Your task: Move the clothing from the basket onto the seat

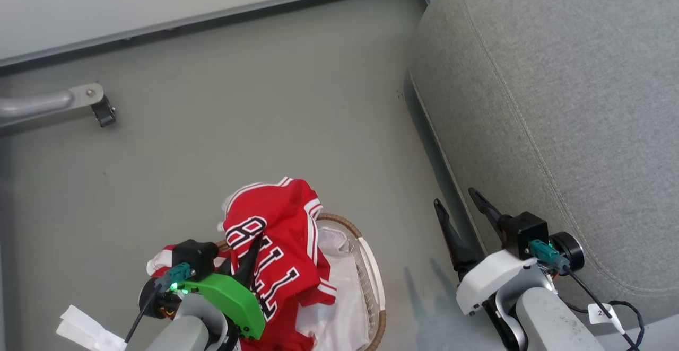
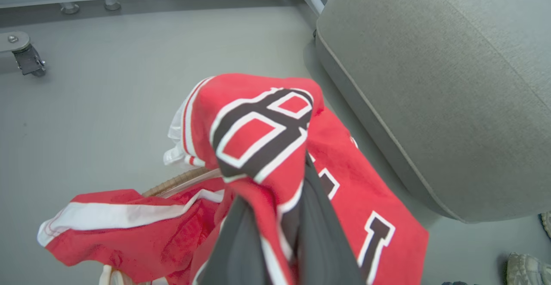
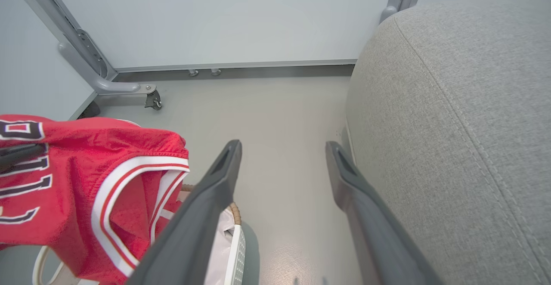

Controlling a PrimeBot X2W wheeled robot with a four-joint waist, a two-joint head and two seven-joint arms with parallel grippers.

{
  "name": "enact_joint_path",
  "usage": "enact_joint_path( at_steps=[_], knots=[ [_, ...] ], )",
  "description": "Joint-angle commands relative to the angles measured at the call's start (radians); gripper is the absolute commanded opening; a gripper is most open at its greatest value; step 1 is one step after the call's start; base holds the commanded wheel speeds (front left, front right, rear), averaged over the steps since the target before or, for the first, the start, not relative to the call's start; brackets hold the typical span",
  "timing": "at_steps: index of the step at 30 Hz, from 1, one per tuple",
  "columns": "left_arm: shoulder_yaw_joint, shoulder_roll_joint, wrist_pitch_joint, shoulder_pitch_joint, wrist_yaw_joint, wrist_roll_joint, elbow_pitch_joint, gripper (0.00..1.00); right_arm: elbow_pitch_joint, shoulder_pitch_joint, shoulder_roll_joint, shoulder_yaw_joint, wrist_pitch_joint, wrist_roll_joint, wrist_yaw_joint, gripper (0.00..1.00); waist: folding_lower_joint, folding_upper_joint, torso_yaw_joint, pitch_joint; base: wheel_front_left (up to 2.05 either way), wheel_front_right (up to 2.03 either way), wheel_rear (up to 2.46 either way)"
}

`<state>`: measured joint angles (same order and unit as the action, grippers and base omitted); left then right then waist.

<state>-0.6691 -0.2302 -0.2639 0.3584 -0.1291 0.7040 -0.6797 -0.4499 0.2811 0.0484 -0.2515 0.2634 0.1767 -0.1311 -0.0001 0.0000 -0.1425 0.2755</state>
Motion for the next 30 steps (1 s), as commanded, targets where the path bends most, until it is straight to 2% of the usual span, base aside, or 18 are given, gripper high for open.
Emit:
enact_joint_path(
  at_steps=[1,15,22,26,30],
  knots=[
    [0.028,0.003,-0.001,-0.021,-0.003,-0.03,0.029,0.0,-0.002,-0.022,0.005,0.001,0.002,0.002,0.001,1.0,0.0001,0.0,0.043,-0.098,0.0,0.0,0.0],
    [0.264,0.033,-0.001,-0.06,-0.003,-0.239,0.369,0.0,-0.008,-0.097,0.005,-0.01,0.002,0.019,0.001,1.0,0.0001,0.0,0.06,-0.22,0.0,0.0,0.0],
    [0.307,0.047,-0.001,-0.065,-0.003,-0.3,0.49,0.0,-0.008,-0.113,0.005,-0.026,0.002,0.025,0.001,1.0,0.0001,0.0,0.059,-0.249,0.0,0.0,0.0],
    [0.309,0.057,-0.001,-0.075,-0.003,-0.309,0.518,0.0,0.041,-0.089,0.004,-0.085,0.002,0.035,0.001,1.0,0.0001,0.0,0.063,-0.25,0.0,0.0,0.0],
    [0.303,0.062,-0.001,-0.077,-0.003,-0.308,0.524,0.0,0.146,-0.031,0.004,-0.218,0.002,0.046,0.001,1.0,0.0001,0.0,0.065,-0.243,0.0,0.0,0.0]
  ],
)
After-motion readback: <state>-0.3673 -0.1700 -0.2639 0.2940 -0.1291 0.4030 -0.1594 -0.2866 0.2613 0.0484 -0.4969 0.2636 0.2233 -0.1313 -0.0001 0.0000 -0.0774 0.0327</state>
